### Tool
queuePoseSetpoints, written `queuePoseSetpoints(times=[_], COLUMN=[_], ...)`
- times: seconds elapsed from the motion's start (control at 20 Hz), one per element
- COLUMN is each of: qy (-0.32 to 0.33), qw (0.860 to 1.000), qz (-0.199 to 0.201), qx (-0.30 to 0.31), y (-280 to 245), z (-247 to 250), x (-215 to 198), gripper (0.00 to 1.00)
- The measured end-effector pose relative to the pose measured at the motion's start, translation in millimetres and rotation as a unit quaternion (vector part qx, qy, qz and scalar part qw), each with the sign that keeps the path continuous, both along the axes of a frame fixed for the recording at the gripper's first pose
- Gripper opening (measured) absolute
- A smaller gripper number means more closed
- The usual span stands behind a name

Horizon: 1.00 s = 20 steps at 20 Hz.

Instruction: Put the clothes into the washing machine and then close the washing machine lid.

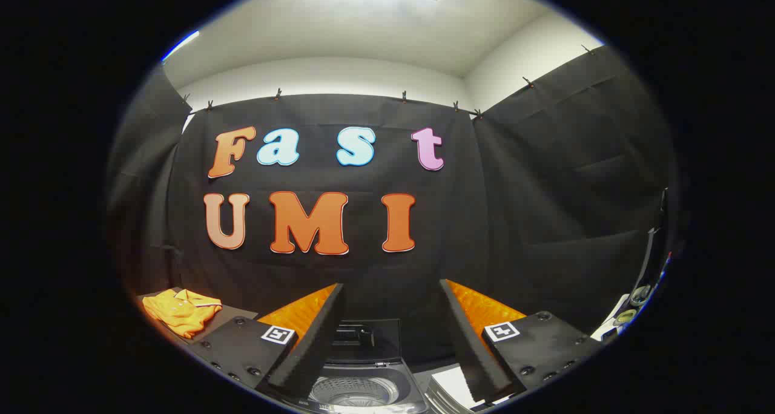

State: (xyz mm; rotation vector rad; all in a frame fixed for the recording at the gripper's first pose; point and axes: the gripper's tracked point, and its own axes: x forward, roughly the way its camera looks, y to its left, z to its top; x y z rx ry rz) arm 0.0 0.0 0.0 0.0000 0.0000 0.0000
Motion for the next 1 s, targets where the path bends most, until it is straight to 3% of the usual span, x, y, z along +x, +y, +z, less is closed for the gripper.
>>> queuePoseSetpoints(times=[0.25, 0.6, 1.0], qy=[-0.005, -0.002, 0.008], qw=[1.0, 1.0, 1.0], qz=[-0.004, 0.019, 0.012], qx=[-0.026, -0.01, -0.016], y=[-4.5, 12.1, 7.3], z=[6.5, 5.3, 4.1], x=[-6.5, -6.4, -5.7], gripper=[0.98, 0.98, 0.98])
